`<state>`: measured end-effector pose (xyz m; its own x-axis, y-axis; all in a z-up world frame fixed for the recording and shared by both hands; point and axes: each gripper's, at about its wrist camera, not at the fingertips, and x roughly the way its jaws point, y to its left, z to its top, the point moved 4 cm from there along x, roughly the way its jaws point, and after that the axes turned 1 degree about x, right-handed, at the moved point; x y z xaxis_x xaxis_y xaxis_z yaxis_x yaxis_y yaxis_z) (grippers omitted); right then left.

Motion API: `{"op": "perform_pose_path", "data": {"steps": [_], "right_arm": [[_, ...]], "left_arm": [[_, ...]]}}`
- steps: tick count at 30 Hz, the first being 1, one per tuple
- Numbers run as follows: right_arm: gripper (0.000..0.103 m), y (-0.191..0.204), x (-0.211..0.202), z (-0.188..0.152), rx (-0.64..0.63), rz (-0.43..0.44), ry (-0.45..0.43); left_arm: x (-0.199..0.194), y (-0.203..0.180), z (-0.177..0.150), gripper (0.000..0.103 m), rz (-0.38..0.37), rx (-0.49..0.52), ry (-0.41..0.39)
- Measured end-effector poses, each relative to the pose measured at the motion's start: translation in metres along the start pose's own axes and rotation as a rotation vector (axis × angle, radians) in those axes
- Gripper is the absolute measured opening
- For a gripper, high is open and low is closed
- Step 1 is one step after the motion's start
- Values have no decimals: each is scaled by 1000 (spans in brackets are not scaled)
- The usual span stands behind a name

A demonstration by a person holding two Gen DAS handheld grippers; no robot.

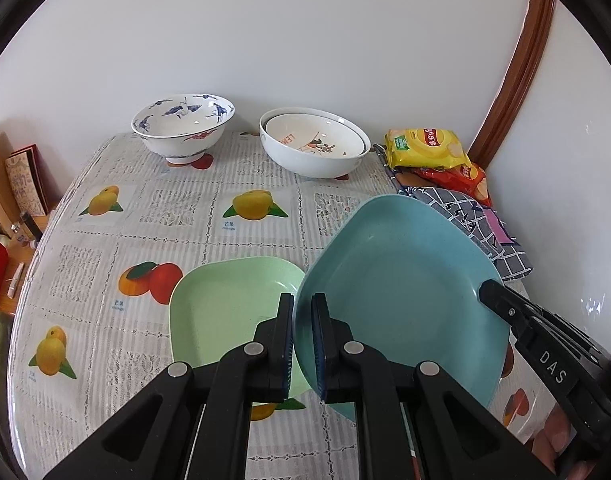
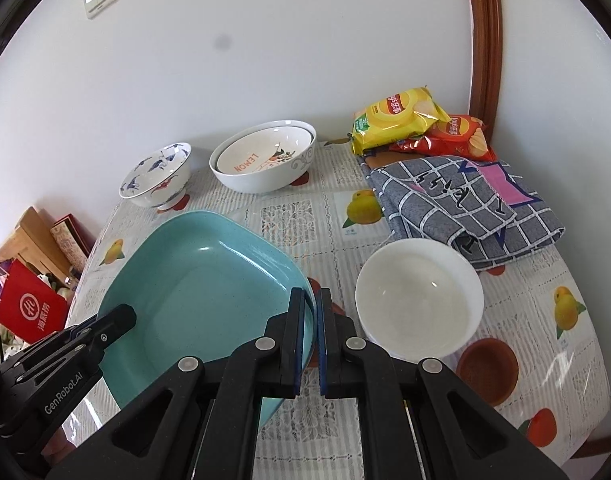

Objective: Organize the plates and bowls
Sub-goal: 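Lift the blue plate with both grippers toward the green plate stack, then carry the blue plate with both grippers over the green plate stack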

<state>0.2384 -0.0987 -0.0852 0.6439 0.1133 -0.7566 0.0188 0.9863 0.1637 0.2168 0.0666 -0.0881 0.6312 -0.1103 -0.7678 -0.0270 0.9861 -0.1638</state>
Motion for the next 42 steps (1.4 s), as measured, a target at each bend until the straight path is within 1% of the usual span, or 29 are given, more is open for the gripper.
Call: {"op": "perform_pose_path", "data": {"steps": [8,15,42], "right_arm": [[6,4,-11,-12,4,-3,0],[6,9,-17,-15,4,-5,-5],[6,31,-13,-23,-16,7,9]], "left_arm": [[-11,4,-8,9,-6,-4,-6],[-16,7,-11,9,-8,-5,-11],[-22,26,-15,9,4,-29,-12]]}}
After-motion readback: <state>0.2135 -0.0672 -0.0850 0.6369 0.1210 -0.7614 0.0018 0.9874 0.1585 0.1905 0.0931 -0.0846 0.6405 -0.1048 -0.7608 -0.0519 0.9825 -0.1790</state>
